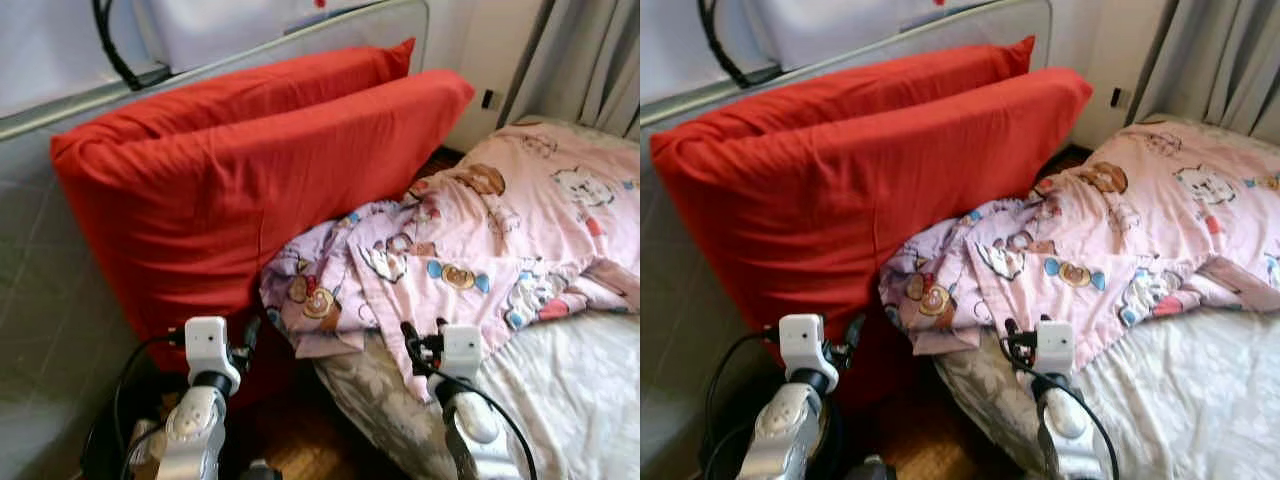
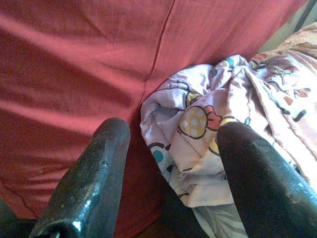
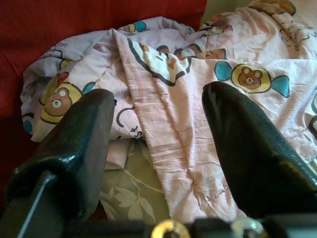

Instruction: Clean up the room

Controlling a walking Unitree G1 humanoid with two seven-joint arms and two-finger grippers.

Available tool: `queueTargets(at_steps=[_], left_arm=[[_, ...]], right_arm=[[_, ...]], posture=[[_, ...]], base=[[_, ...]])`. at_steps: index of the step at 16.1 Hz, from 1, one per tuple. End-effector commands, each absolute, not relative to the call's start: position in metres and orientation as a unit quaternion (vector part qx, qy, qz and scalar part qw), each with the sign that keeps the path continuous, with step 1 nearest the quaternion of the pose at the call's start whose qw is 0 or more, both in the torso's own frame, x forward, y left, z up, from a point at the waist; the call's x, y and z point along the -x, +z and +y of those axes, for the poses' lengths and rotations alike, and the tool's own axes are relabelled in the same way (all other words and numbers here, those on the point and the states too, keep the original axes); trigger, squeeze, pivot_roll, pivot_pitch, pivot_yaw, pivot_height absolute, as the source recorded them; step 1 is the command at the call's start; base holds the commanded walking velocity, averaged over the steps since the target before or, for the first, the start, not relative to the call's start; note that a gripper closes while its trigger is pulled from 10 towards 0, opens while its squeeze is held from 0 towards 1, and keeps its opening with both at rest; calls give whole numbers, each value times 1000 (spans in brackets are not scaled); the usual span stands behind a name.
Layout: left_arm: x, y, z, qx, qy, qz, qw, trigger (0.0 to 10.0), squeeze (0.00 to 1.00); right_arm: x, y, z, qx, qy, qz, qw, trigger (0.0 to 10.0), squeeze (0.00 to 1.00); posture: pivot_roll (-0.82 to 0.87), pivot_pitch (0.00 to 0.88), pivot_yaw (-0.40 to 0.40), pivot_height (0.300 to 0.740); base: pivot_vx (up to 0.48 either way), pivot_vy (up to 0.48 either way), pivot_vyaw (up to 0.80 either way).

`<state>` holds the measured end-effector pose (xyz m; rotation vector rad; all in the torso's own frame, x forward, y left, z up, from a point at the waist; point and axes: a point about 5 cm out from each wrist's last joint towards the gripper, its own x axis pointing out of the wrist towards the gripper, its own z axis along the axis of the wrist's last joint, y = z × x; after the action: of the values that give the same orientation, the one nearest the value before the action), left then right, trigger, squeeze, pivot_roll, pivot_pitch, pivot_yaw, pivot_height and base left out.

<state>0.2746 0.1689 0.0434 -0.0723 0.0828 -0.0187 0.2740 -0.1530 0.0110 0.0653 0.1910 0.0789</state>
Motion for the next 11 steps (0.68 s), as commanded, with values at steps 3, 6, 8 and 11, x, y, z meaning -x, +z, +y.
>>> queueTargets(at_steps=[3,6,8,11], left_arm=[[-276,45,169,39,-10,40,998,10000,0],[-276,45,169,39,-11,40,998,10000,0],[-276,45,169,39,-11,40,998,10000,0],[-276,45,169,40,-11,41,998,10000,0]], right_arm=[[-274,11,-152,-31,44,94,994,10000,0],[-273,10,-151,-30,48,96,994,10000,0],[-273,10,-151,-30,49,97,994,10000,0],[-273,9,-151,-31,50,99,993,10000,0]], posture=[[-23,11,30,649],[-22,11,30,649],[-22,11,30,649],[-22,18,29,649]], base=[[0,0,0],[0,0,0],[0,0,0],[0,0,0]])
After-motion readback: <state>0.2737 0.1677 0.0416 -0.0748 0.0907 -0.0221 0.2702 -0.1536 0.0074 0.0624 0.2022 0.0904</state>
